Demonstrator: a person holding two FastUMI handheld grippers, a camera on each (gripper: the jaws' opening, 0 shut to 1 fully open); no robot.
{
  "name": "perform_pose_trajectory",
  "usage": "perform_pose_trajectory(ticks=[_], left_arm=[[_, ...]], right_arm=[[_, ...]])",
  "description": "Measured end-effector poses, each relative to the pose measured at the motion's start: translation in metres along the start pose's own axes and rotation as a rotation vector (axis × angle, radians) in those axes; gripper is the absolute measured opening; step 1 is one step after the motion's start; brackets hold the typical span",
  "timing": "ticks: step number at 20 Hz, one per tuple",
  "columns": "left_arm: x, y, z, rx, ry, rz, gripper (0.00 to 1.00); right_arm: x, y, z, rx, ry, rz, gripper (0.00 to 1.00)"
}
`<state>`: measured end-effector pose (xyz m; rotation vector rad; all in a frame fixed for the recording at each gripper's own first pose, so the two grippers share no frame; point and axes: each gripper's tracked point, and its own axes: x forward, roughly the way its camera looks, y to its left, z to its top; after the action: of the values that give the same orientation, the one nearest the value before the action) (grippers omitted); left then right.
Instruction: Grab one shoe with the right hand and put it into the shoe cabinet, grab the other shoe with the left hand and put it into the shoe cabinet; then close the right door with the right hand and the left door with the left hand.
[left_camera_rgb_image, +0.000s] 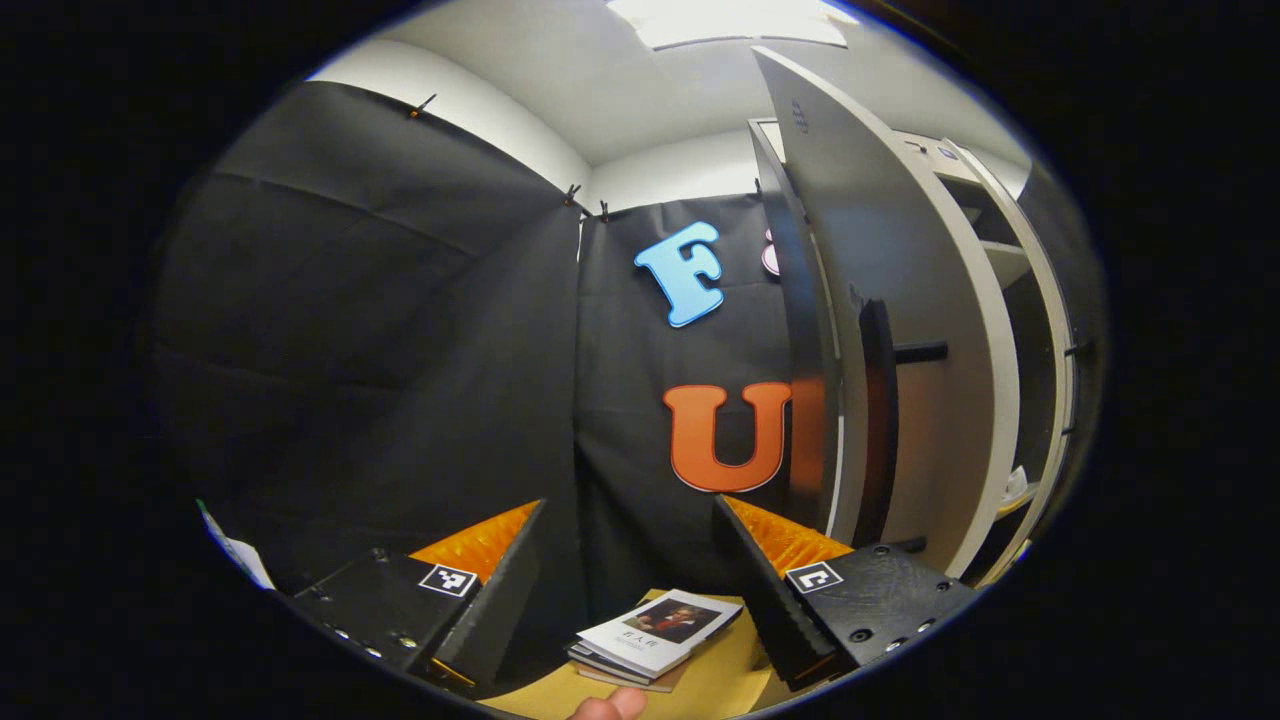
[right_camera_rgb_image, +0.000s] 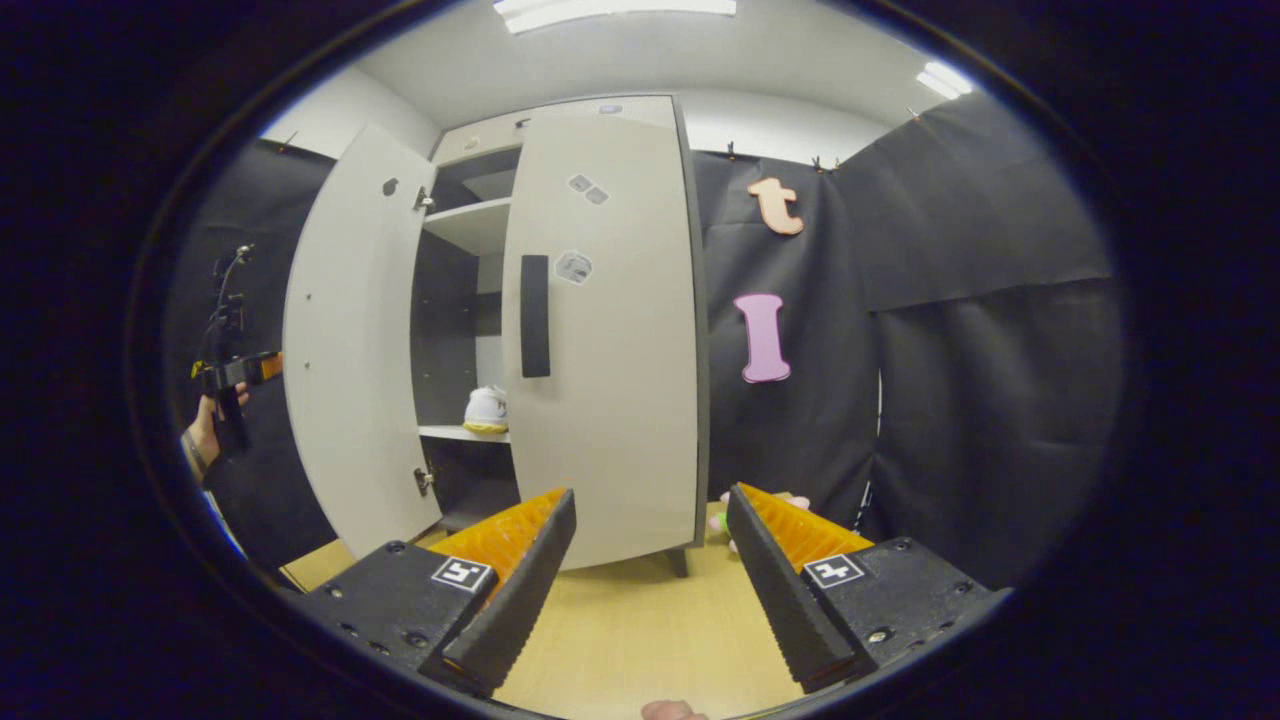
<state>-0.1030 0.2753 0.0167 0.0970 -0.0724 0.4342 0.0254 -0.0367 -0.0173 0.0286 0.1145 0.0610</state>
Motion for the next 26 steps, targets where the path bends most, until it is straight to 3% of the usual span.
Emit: perform_pose_trajectory(ticks=[2, 3, 4, 7, 8, 10, 11, 12, 13, 15, 20, 21, 22, 23, 24, 26], left_arm=[[-0.001, -0.013, 0.005, -0.007, -0.019, -0.021, 0.96], [-0.003, -0.015, 0.005, 0.005, -0.016, -0.016, 0.95], [-0.003, -0.014, 0.005, 0.005, -0.013, -0.022, 0.92], [-0.005, -0.024, -0.002, -0.06, 0.037, -0.04, 0.92], [-0.006, -0.024, -0.002, -0.084, 0.046, -0.038, 0.93], [-0.009, -0.029, -0.005, -0.118, 0.058, -0.035, 0.93], [-0.011, -0.034, -0.005, -0.126, 0.062, -0.042, 0.93], [-0.012, -0.04, -0.004, -0.125, 0.064, -0.052, 0.93], [-0.015, -0.047, -0.002, -0.121, 0.063, -0.068, 0.93], [-0.021, -0.066, -0.001, -0.108, 0.061, -0.103, 0.93], [-0.031, -0.093, 0.01, -0.046, 0.015, -0.087, 0.93], [-0.031, -0.099, 0.009, -0.048, 0.017, -0.091, 0.93], [-0.031, -0.103, 0.009, -0.054, 0.02, -0.095, 0.93], [-0.032, -0.109, 0.01, -0.058, 0.02, -0.099, 0.93], [-0.033, -0.117, 0.01, -0.059, 0.014, -0.101, 0.93], [-0.034, -0.137, 0.012, -0.05, -0.004, -0.115, 0.93]], right_arm=[[-0.001, -0.006, -0.002, 0.006, 0.007, -0.017, 0.94], [0.0, -0.007, -0.004, 0.008, 0.01, -0.023, 0.98], [0.001, -0.01, -0.004, 0.01, 0.011, -0.029, 0.94], [0.003, -0.013, -0.007, 0.023, 0.012, -0.036, 0.94], [0.004, -0.013, -0.007, 0.028, 0.011, -0.035, 0.98], [0.003, -0.014, -0.007, 0.026, 0.012, -0.037, 0.94], [0.003, -0.017, -0.007, 0.023, 0.013, -0.04, 0.98], [0.003, -0.02, -0.006, 0.021, 0.012, -0.044, 0.94], [0.004, -0.022, -0.007, 0.023, 0.013, -0.047, 0.98], [0.002, -0.025, -0.008, 0.03, 0.014, -0.052, 0.94], [0.0, -0.038, -0.009, 0.028, 0.018, -0.071, 0.98], [0.0, -0.041, -0.009, 0.031, 0.016, -0.077, 0.94], [0.001, -0.044, -0.009, 0.034, 0.016, -0.081, 0.98], [0.002, -0.045, -0.01, 0.04, 0.016, -0.085, 0.94], [0.002, -0.047, -0.01, 0.045, 0.017, -0.088, 0.98], [0.001, -0.051, -0.011, 0.046, 0.017, -0.098, 0.98]])
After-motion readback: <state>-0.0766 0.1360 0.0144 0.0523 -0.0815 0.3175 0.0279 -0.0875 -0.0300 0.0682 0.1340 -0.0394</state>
